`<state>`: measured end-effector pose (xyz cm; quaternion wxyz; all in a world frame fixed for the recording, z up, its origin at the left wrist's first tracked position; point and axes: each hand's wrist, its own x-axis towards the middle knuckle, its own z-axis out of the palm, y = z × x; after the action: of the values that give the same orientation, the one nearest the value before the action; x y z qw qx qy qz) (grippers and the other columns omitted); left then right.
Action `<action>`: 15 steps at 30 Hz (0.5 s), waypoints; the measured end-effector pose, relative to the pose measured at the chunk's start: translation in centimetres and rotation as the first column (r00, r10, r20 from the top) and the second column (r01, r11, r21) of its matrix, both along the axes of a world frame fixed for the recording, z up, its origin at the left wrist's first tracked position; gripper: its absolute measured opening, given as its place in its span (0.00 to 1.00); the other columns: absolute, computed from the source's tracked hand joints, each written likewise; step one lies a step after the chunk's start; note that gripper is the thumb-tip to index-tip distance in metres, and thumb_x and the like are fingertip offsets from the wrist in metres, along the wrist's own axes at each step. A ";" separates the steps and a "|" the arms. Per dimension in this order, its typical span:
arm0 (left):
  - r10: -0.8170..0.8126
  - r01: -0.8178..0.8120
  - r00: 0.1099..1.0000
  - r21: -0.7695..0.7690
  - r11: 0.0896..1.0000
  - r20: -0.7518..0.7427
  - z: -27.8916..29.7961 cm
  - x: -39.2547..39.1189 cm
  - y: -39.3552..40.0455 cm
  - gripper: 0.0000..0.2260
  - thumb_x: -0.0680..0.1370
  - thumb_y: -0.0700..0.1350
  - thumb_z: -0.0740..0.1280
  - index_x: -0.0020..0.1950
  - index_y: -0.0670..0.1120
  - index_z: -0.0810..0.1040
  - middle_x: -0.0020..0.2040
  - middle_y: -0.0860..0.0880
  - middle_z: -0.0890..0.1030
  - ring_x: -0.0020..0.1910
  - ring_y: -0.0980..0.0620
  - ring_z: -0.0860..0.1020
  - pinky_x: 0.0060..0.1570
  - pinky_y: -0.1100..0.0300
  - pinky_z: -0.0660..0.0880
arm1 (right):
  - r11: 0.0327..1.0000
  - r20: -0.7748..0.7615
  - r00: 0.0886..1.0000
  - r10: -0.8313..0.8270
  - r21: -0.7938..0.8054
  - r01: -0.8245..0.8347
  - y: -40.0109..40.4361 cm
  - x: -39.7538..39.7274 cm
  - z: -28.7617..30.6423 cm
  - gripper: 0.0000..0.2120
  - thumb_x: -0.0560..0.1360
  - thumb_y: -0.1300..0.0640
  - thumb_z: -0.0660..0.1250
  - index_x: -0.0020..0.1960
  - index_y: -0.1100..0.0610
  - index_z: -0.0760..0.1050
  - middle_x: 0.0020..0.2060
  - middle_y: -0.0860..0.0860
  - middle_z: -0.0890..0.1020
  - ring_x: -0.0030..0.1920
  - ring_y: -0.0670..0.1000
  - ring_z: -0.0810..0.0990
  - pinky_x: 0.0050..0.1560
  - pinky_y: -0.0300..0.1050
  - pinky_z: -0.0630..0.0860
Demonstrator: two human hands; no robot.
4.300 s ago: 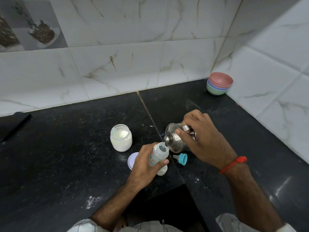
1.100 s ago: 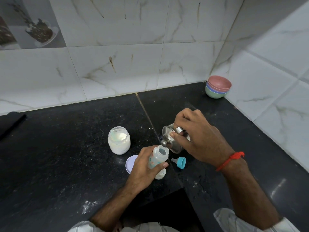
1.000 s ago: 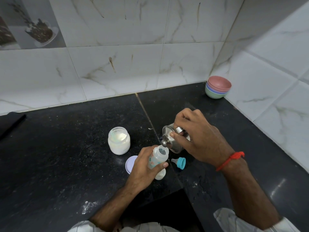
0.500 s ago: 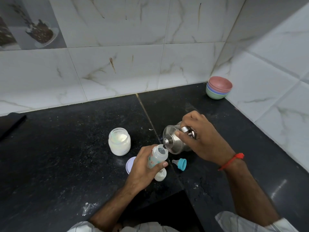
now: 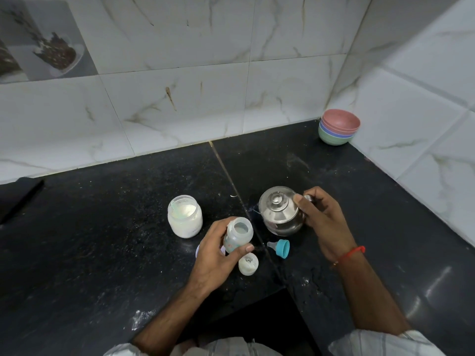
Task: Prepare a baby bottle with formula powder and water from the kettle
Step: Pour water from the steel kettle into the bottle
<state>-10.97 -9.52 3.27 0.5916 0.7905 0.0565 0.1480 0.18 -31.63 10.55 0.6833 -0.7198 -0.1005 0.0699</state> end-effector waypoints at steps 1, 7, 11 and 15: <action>-0.002 0.002 1.000 -0.003 1.000 -0.001 0.0 0.0 0.1 0.25 0.71 0.58 0.80 0.65 0.60 0.78 0.62 0.55 0.83 0.63 0.57 0.80 0.56 0.75 0.73 | 0.998 -0.055 0.998 -0.032 0.057 0.035 0.0 0.3 -1.0 0.12 0.81 0.59 0.69 0.40 0.54 0.73 0.38 0.55 0.73 0.41 0.50 0.73 0.42 0.45 0.74; 0.016 -0.018 0.998 -0.042 0.999 -0.057 -0.6 -0.1 0.4 0.25 0.72 0.46 0.82 0.68 0.50 0.79 0.61 0.53 0.84 0.61 0.59 0.81 0.58 0.72 0.74 | 0.937 -0.267 0.941 -0.208 0.222 0.270 0.6 1.6 -6.5 0.15 0.83 0.60 0.67 0.38 0.52 0.73 0.39 0.50 0.78 0.43 0.47 0.79 0.50 0.53 0.77; 0.076 -0.085 0.992 -0.086 0.993 -0.097 -0.7 0.0 0.9 0.23 0.73 0.44 0.81 0.67 0.51 0.80 0.60 0.54 0.85 0.59 0.60 0.82 0.54 0.70 0.77 | 0.895 -0.337 0.887 -0.316 0.205 0.397 0.8 2.0 -8.8 0.14 0.83 0.59 0.67 0.38 0.52 0.72 0.41 0.50 0.77 0.46 0.48 0.78 0.54 0.56 0.76; 0.121 -0.124 0.989 -0.033 0.992 -0.091 -0.7 -0.1 1.5 0.23 0.73 0.46 0.81 0.67 0.51 0.80 0.60 0.56 0.85 0.61 0.60 0.81 0.57 0.68 0.78 | 0.850 -0.381 0.839 -0.388 0.203 0.485 0.5 2.5 -10.3 0.14 0.83 0.59 0.67 0.39 0.52 0.72 0.41 0.49 0.79 0.47 0.49 0.78 0.55 0.57 0.77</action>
<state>-11.05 -8.01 2.60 0.5933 0.7798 0.1339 0.1479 2.66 -31.11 0.22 0.7862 -0.5930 0.1733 0.0129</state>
